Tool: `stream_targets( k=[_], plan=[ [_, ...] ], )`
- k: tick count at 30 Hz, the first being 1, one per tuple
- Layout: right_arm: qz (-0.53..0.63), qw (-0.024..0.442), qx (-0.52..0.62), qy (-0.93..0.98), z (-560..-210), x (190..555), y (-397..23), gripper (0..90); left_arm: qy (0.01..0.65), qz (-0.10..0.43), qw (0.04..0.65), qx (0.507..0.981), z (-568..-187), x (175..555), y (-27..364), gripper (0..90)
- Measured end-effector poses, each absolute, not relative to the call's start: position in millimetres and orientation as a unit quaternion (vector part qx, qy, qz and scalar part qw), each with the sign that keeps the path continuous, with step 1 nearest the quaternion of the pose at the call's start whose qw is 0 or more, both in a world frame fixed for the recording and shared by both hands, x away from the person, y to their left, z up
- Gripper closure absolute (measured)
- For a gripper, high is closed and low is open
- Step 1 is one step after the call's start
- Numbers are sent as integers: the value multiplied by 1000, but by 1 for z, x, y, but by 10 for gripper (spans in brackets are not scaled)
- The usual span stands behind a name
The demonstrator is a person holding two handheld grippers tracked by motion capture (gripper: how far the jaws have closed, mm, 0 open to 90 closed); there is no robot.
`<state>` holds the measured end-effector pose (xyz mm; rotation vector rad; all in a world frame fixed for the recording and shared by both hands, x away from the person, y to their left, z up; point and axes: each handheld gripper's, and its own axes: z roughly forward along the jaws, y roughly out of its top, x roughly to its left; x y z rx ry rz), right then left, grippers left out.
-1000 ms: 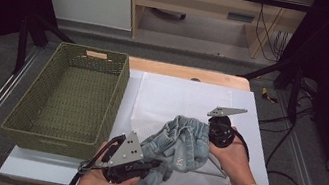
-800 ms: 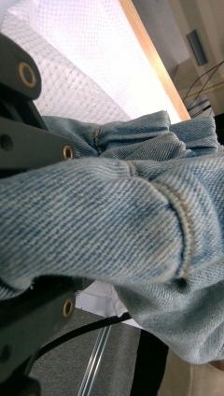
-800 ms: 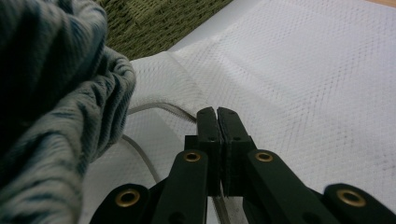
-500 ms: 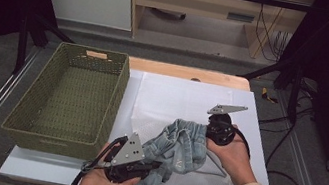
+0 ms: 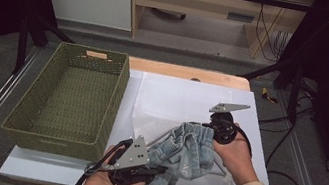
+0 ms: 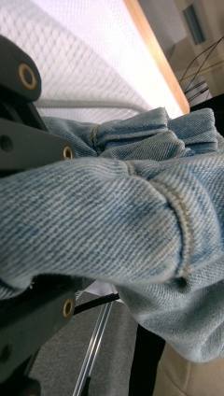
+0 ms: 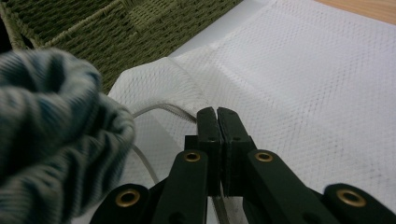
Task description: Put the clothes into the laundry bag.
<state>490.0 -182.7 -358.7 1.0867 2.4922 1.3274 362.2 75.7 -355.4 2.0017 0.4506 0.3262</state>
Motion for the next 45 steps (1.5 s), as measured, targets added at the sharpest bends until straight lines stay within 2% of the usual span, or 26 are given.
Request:
stream_targets(
  k=[16,25,34,45],
  plan=[
    [450,57,352,818,-350,487,-179,890,196,97,503,836,-372,380,52,645],
    [461,58,352,813,-348,487,-182,890,192,104,501,837,-365,379,45,645],
    [454,61,354,816,-349,486,-183,890,195,98,506,835,-383,388,39,647],
    [455,64,351,816,-350,484,-185,891,213,104,481,844,-402,393,41,647]
  ],
)
